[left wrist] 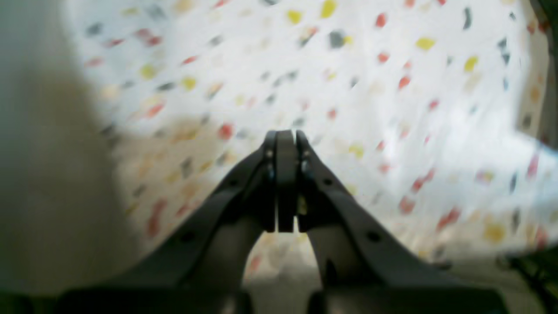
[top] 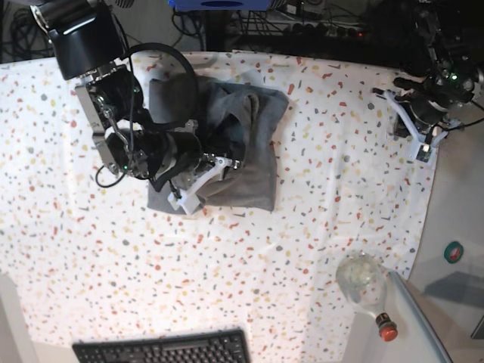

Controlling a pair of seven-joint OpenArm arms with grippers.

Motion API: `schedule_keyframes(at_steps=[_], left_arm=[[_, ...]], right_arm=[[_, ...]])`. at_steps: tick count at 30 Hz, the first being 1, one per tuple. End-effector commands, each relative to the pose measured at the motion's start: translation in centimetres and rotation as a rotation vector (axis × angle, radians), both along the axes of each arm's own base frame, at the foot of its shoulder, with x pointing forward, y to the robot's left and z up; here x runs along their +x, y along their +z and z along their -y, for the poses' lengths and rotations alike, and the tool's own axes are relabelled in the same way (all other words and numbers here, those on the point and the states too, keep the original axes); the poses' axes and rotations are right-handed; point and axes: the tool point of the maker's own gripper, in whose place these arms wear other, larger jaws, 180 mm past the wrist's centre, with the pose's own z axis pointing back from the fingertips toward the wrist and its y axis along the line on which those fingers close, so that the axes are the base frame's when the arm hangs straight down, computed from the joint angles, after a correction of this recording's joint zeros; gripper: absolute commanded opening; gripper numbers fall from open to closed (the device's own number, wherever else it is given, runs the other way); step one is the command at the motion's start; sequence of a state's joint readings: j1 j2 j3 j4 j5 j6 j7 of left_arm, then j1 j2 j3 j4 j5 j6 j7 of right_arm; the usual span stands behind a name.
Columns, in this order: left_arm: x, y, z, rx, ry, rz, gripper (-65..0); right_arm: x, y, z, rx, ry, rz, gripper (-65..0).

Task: Layout the t-shirt on the table in an organized manner, then fold the t-shirt properly
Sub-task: 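Fold the held shirt end with the right gripper over toward the left gripper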

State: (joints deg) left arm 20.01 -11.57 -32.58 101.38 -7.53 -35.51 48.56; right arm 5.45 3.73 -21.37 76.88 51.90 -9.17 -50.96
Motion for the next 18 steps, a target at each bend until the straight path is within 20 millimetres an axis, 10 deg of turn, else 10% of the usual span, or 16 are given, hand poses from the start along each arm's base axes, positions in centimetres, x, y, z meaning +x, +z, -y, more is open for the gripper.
schedule_keyframes(at_steps=[1, 9, 14, 18], left_arm=[[-0.2, 1.6, -2.4, 0.051, 0.028, 0.031, -65.0], [-5.6, 5.0, -12.9, 0.153, 0.324, 0.066, -65.0], [-7.0, 4.0, -14.6, 0.144, 0.364, 0.021, -65.0], [-7.4, 3.4, -14.6, 0.13, 0.375, 0.009, -65.0]], right_arm=[[0.6, 1.6, -1.8, 0.037, 0.044, 0.035, -39.5], [-2.5, 2.3, -7.0, 0.05, 0.233, 0.054, -39.6], [-4.2, 4.7, -9.9, 0.048, 0.413, 0.152, -50.6], [-3.4, 6.5, -7.3, 0.036, 0.407, 0.247, -65.0]])
